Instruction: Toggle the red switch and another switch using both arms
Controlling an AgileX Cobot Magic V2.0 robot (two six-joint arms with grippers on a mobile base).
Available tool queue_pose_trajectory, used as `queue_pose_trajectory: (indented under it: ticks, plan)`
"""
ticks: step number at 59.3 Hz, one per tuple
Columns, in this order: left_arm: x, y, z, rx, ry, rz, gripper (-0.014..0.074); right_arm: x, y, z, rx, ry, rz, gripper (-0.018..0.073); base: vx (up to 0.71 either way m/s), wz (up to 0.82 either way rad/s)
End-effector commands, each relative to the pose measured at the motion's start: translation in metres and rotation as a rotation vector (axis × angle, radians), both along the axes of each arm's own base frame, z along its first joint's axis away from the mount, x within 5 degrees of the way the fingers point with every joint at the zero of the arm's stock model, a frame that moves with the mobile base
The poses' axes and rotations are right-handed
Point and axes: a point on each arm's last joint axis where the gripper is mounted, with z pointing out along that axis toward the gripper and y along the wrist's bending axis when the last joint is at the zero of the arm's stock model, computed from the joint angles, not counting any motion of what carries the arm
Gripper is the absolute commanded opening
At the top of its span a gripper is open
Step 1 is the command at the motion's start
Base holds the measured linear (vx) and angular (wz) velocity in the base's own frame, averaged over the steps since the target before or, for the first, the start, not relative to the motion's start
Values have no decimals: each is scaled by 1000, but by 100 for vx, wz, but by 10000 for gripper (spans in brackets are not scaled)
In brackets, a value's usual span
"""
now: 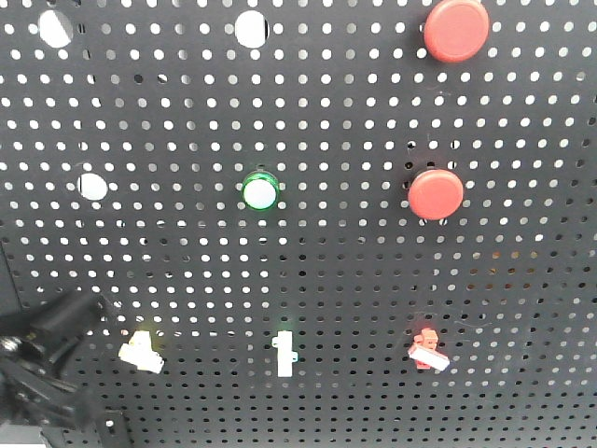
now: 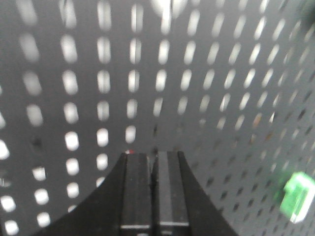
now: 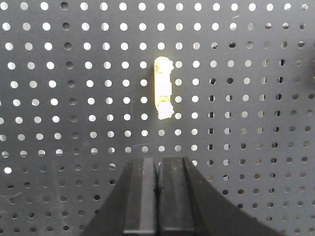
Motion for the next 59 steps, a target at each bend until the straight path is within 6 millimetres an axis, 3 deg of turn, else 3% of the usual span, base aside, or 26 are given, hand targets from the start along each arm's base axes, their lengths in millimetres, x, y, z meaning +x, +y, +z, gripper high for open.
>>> queue_pose_trajectory:
  ticks: [1,27,45,59]
  plan:
    - [1,-2,18,-52,-83,-8,2,-1,-1,18,-8,-110,-9,-6,0,0]
    - [0,-9,9,-16,-1,-37,2,-1,-1,18,-8,-110,-9,-6,0,0]
    - [9,-13,30,-30,-29,-35,2,-1,-1,18,-8,-110,-9,-6,0,0]
    - [17,-16,27,9,57,-33,2,-1,-1,18,-10,-110,-9,-6,0,0]
